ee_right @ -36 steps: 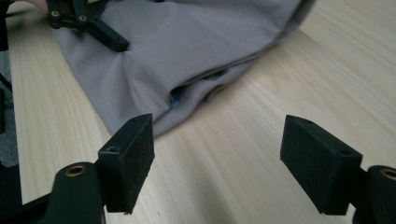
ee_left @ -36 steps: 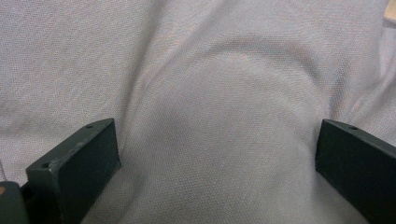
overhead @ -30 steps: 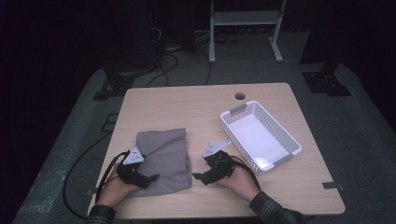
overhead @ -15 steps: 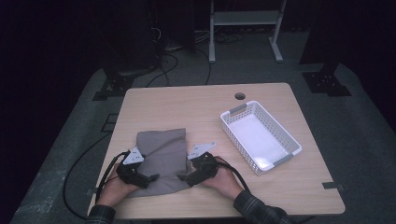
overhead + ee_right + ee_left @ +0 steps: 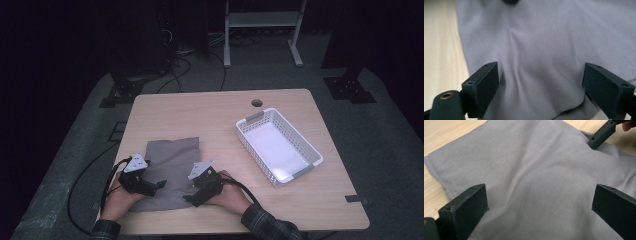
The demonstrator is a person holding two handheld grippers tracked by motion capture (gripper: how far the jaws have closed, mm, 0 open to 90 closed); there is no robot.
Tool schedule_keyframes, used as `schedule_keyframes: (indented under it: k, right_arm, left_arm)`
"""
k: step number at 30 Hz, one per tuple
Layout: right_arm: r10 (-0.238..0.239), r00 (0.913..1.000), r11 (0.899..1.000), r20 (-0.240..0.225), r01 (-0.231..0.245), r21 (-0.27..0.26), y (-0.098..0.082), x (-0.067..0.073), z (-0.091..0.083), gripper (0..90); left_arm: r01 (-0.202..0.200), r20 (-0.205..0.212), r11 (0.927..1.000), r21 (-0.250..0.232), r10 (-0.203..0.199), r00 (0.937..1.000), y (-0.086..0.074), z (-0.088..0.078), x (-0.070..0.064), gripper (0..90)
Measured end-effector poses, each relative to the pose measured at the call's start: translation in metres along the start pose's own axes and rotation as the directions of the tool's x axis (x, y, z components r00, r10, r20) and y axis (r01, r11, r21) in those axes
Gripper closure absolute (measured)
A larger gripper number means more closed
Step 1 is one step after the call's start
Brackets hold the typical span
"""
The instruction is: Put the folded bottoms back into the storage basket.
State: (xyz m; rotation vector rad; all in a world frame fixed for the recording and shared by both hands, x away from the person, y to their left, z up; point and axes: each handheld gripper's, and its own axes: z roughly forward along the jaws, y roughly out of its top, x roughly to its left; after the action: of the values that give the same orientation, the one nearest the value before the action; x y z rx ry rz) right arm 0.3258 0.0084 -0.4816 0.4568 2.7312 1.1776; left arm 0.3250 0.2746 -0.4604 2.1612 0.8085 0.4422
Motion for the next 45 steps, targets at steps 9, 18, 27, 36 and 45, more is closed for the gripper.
schedule_keyframes:
  k: [9, 18, 27, 36, 45]
  right_arm:
    - [0.003, 1.0, 0.999, 0.009, -0.003, -0.053, -0.008, -0.005, -0.007, 39.2]
    - [0.0, 0.9998, 0.999, 0.021, 0.001, -0.053, -0.01, -0.007, -0.012, 73.6]
    - [0.007, 1.0, 0.999, -0.006, -0.008, -0.053, -0.013, -0.011, -0.016, 78.5]
    - [-0.004, 0.9997, 0.999, -0.023, 0.003, -0.041, -0.024, -0.013, -0.029, 78.4]
    - [-0.016, 0.9994, 1.0, -0.032, 0.016, -0.002, -0.048, -0.012, -0.059, 78.4]
  left_arm:
    - [0.001, -0.024, 1.0, 0.006, -0.001, 0.9997, -0.001, -0.002, 0.002, 0.0]
    - [-0.002, -0.025, 1.0, 0.01, 0.003, 0.9997, -0.001, -0.002, 0.003, 0.0]
    - [-0.001, -0.029, 1.0, 0.002, 0.001, 0.9996, -0.001, -0.004, 0.003, 0.0]
    - [0.001, -0.032, 1.0, -0.004, -0.001, 0.9995, -0.001, -0.003, 0.002, 0.0]
    - [0.0, -0.015, 0.9999, -0.011, 0.0, 0.9999, 0.005, 0.003, -0.001, 0.0]
